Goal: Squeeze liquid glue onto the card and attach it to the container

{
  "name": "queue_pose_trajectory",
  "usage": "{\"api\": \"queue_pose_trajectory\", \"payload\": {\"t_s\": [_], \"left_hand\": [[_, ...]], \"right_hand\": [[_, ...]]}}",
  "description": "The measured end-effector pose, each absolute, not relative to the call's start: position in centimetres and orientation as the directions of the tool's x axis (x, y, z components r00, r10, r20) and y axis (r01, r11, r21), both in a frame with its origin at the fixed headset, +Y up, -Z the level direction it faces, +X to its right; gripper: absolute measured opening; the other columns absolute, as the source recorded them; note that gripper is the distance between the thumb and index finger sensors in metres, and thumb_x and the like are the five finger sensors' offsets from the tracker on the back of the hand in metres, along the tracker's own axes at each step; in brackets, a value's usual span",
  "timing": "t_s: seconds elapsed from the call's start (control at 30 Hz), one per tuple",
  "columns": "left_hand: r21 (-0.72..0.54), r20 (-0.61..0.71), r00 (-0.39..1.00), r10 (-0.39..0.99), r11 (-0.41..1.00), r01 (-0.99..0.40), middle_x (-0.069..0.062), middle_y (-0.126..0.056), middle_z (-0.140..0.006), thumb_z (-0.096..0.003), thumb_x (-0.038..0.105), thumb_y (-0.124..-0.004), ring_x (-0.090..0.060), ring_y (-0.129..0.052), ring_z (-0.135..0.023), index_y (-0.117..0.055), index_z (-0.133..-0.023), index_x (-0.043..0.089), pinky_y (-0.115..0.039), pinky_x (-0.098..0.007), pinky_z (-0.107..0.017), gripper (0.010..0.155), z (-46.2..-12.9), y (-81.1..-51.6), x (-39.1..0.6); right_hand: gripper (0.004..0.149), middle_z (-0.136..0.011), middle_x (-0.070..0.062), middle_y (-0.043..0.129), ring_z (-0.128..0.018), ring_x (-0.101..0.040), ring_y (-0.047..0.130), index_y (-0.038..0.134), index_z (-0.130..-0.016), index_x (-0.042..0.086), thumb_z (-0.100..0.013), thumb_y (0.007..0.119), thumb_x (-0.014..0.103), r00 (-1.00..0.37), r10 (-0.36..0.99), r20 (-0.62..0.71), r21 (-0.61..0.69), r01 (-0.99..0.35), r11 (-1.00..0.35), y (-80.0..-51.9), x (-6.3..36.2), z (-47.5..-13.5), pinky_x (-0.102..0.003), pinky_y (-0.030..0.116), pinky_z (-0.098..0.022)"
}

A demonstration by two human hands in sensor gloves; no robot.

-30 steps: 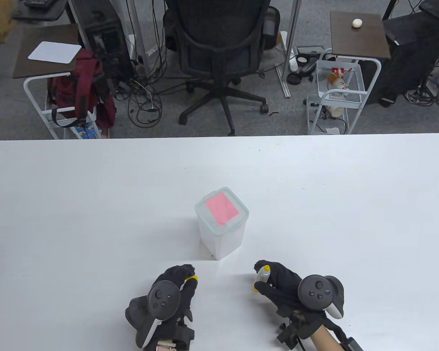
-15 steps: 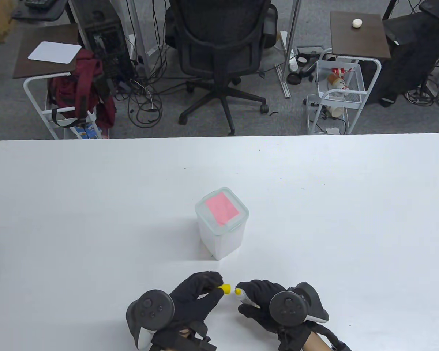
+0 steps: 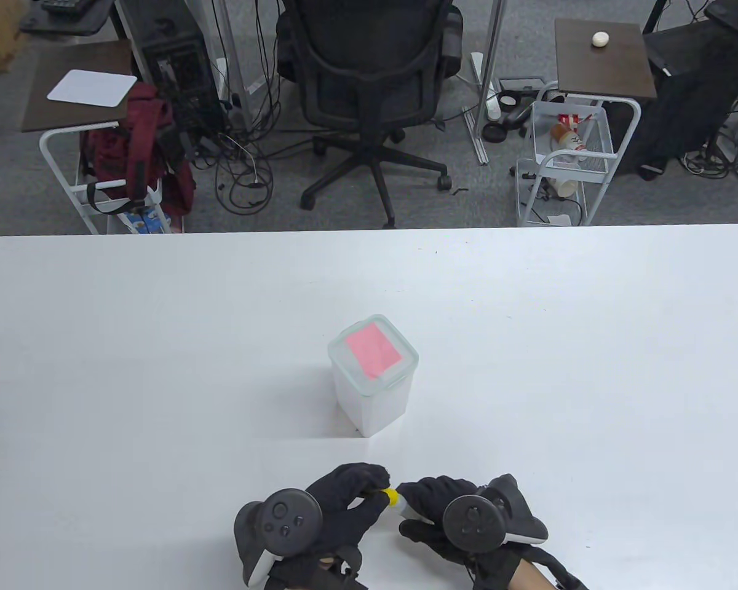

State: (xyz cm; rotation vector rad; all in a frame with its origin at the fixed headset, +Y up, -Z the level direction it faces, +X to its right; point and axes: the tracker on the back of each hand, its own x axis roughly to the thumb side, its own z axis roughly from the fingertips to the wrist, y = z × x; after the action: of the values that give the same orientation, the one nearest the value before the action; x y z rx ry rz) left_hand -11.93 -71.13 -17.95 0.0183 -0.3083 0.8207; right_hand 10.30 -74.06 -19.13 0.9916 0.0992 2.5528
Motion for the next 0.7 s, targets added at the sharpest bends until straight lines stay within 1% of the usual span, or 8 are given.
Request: {"api": "queue_pose_trajectory", "payload": {"t_s": [0.1,0.23,0.37,0.5,0.63,0.7], "left_hand": [[-0.097,0.273,0.65,0.709,0.693,-0.714,0.01,-0.092,-0.084,-0.0425,0.048,-0.082,-0.013,-0.1,-0.072,-0.079,-0.085,0.038,-0.082,-0.036,-0.061,0.044,-18.0,-71.3,-11.8],[-0.099,0.274,0.627,0.729,0.67,-0.736,0.012,-0.089,-0.087,-0.0428,0.049,-0.082,-0.012,-0.098,-0.076,-0.075,-0.087,0.04,-0.081,-0.035,-0.063,0.046,-17.9,-71.4,-11.7],[-0.099,0.278,0.598,0.752,0.642,-0.76,0.014,-0.087,-0.088,-0.0432,0.053,-0.08,-0.01,-0.096,-0.077,-0.072,-0.087,0.042,-0.08,-0.034,-0.065,0.046,-18.0,-71.4,-11.8],[-0.128,0.268,0.559,0.785,0.604,-0.787,0.015,-0.085,-0.088,-0.0433,0.054,-0.08,-0.01,-0.096,-0.078,-0.071,-0.087,0.042,-0.08,-0.034,-0.066,0.047,-18.4,-71.6,-12.1],[-0.119,0.254,0.581,0.773,0.621,-0.775,0.014,-0.082,-0.091,-0.0421,0.058,-0.079,-0.011,-0.093,-0.081,-0.066,-0.093,0.041,-0.078,-0.035,-0.068,0.055,-18.5,-71.8,-12.2],[-0.119,0.256,0.587,0.768,0.627,-0.77,0.014,-0.084,-0.087,-0.0419,0.058,-0.079,-0.009,-0.093,-0.078,-0.066,-0.091,0.04,-0.078,-0.035,-0.067,0.054,-18.5,-71.8,-12.2]], "right_hand": [[0.054,-0.083,-0.015,0.085,-0.061,-0.034,0.092,0.071,-0.096,0.008,-0.056,0.072,0.045,-0.669,0.387,0.635,0.206,-0.336,-0.919,-74.2,10.3,-19.1,-0.043,0.081,-0.047],[0.054,-0.08,-0.015,0.085,-0.059,-0.033,0.093,0.071,-0.095,0.006,-0.057,0.069,0.045,-0.628,0.449,0.635,0.237,-0.395,-0.888,-74.3,10.3,-19.1,-0.043,0.082,-0.045],[0.054,-0.08,-0.016,0.085,-0.058,-0.033,0.093,0.071,-0.095,0.006,-0.058,0.068,0.045,-0.581,0.5,0.642,0.266,-0.442,-0.856,-74.3,10.0,-19.2,-0.043,0.082,-0.045],[0.055,-0.08,-0.016,0.085,-0.059,-0.033,0.093,0.07,-0.095,0.005,-0.058,0.068,0.045,-0.561,0.496,0.662,0.235,-0.474,-0.849,-74.4,9.5,-19.1,-0.043,0.082,-0.045],[0.055,-0.08,-0.016,0.085,-0.059,-0.033,0.093,0.071,-0.095,0.005,-0.058,0.069,0.045,-0.541,0.537,0.648,0.236,-0.527,-0.816,-74.5,9.2,-19.0,-0.043,0.081,-0.045],[0.055,-0.08,-0.016,0.085,-0.059,-0.033,0.093,0.071,-0.095,0.005,-0.058,0.069,0.045,-0.54,0.539,0.646,0.239,-0.527,-0.816,-74.5,9.2,-19.0,-0.043,0.081,-0.045]]}}
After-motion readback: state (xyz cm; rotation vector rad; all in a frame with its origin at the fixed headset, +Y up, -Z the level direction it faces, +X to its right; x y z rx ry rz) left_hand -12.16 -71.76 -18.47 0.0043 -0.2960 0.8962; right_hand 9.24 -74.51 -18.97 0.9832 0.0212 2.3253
